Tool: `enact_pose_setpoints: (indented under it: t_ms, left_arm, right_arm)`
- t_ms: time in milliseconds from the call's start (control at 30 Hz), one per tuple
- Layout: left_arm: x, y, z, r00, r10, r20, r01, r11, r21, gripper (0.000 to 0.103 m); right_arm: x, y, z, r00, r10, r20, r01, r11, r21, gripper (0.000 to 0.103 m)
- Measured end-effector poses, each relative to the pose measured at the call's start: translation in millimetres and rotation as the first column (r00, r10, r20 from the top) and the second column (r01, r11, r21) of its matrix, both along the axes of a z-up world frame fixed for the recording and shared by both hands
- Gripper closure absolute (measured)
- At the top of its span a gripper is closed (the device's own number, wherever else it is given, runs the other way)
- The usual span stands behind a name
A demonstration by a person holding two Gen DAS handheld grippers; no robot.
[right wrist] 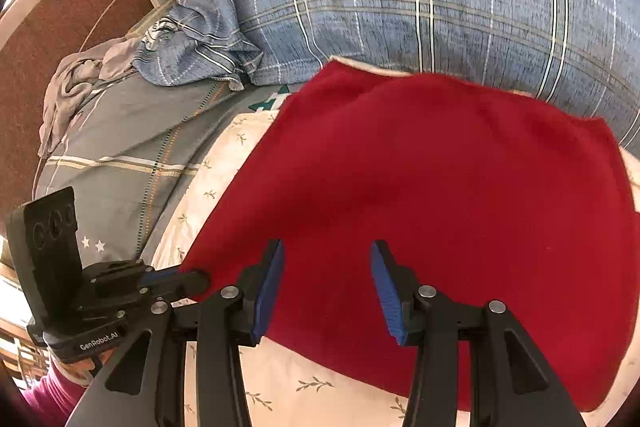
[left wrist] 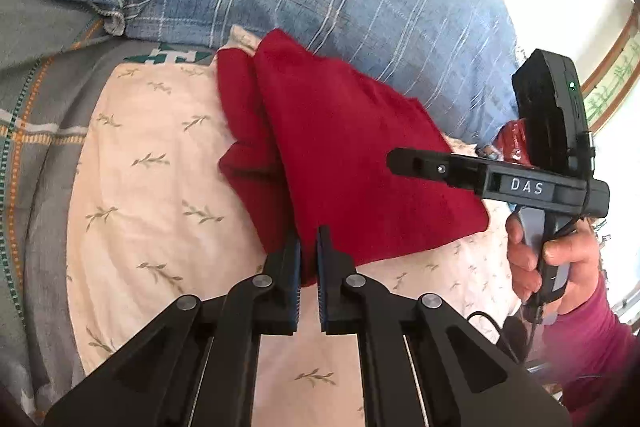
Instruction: Fold small clothes
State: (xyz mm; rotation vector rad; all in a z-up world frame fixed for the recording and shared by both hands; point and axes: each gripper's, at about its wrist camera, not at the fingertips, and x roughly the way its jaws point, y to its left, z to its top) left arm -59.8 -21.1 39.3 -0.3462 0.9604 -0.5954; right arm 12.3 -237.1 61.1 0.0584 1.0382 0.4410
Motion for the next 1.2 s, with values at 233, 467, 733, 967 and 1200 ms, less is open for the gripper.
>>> enact_pose_setpoints:
  t_ms: [233,467,733,967,1200]
  left_arm:
    - [15,5,-12,0.996,0.089,-0.023,-0.088,0.995,0.038,0.061]
    - [21,10,-6,0.988,0.150,0.027,-0.151,0.989,0.013,0.048]
    - [24,-1,-17,0.987,0.158,0.040,-0.162,0.980,0.119,0.040]
    - [25,1,-17,0.986,0.164,0.028,-0.167,0.980,0.112,0.036]
    - [27,1,-16,0.986,0.165,0.023,-0.167,0.980,0.108,0.033]
  right_arm:
    - [11,5,-7,0.999,-0.026,0.026,0.026,1.000,0.002,0.056]
    - [51,5,-20,0.988,-0.143,0.065,0.141,0.990,0.029,0.054]
    - [74,44,-26,0.991,-0.050,0.128,0.072,0.982,-0.175,0.045]
    - [85,77,-17,0.996,0.014,0.091,-0.003,0.993,-0.119,0.042]
    - [108,126,-38,0.998,0.052,0.035,-0.040,0.955,-0.295,0.016]
